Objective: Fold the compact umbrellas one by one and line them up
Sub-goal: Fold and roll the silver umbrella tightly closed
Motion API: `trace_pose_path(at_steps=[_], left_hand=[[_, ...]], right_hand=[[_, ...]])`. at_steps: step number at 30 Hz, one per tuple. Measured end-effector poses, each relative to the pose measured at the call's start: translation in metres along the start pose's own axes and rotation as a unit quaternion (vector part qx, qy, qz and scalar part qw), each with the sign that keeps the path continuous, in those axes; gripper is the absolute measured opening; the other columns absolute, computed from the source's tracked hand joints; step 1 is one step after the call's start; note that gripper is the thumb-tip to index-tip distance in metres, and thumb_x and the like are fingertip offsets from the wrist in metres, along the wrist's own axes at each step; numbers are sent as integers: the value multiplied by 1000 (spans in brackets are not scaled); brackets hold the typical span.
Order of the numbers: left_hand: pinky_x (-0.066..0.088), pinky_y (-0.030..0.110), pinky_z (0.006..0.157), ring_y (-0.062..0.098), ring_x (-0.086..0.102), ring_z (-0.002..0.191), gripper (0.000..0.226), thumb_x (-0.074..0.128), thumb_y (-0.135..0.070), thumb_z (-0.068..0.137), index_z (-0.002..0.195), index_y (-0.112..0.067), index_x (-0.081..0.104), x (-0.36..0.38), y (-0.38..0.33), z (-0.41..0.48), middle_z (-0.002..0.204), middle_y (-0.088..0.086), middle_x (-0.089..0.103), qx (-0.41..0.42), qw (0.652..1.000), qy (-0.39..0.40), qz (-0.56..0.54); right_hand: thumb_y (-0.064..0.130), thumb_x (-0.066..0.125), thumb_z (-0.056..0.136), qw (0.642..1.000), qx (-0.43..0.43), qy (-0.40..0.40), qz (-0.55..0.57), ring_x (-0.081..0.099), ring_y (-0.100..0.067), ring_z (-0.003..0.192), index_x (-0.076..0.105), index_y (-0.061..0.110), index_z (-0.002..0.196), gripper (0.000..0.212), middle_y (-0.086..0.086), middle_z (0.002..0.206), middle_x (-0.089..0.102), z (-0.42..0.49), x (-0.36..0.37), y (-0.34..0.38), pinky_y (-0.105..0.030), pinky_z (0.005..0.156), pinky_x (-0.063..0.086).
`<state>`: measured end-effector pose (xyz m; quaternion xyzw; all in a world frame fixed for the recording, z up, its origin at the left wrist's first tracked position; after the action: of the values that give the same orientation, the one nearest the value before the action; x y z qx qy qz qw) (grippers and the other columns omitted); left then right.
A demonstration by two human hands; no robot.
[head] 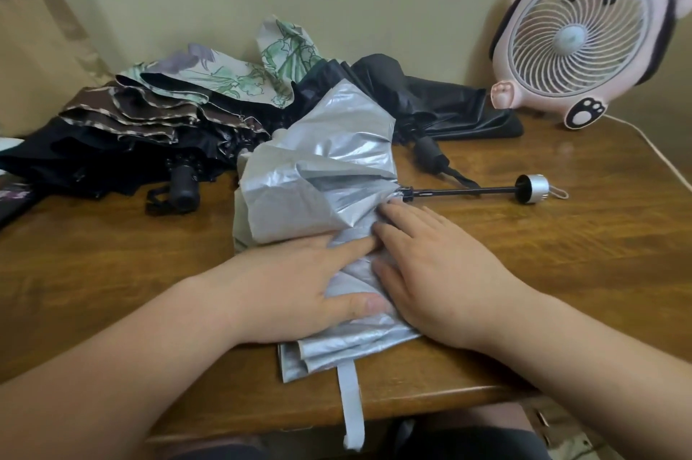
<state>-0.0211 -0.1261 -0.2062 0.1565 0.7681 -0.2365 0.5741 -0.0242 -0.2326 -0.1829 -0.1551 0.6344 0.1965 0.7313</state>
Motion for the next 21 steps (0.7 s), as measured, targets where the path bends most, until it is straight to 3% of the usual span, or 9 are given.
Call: trace_pose_path(at_steps=[5,8,12,16,21], left_hand=[[5,19,120,-11,-7,146,84,21,-93,78,149,-67,-15,2,-2,-4,150,-41,-13,-4,1000,6,-1],[7,31,127,-4,-22,150,79,14,-97,73,139,-74,-23,7,0,-17,152,-41,-34,-16,999,26,16],[-16,30,121,-3,-50,135,69,19,-93,79,129,-81,-27,14,-1,-43,139,-40,-52,-1,998,54,40],[-25,34,118,0,-55,131,75,25,-96,76,132,-81,-23,15,5,-56,141,-36,-53,5,997,58,49],[-24,36,122,-7,-42,140,48,-4,-83,86,134,-85,-6,15,10,-58,155,-37,-34,15,1000,17,-12]], right_hand=[[59,25,103,999,20,42,11,-7,-19,157,16,13,162,76,-7,171,0,2,8,-5,-39,128,-1],[70,17,99,997,33,75,-4,-22,-16,154,-2,13,163,88,-6,169,-17,3,12,-7,-39,127,-9],[90,7,84,990,24,134,-32,-33,-14,149,-14,17,161,108,-2,165,-28,1,20,-14,-44,126,-12],[101,6,71,985,-11,163,-49,-38,-10,146,-20,24,159,119,2,163,-34,-1,18,-24,-43,126,-12],[101,12,72,985,-13,171,-27,-39,-4,144,-18,31,159,115,11,160,-38,-12,14,-29,-37,125,-15]])
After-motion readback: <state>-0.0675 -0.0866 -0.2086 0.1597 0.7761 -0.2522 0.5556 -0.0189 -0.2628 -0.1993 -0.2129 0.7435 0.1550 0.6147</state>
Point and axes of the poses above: each hand's wrist, its own z-axis towards the middle knuckle, its own x-axis out of the palm, y = z × x, the point moved 10 cm from there along z, towards the middle knuckle
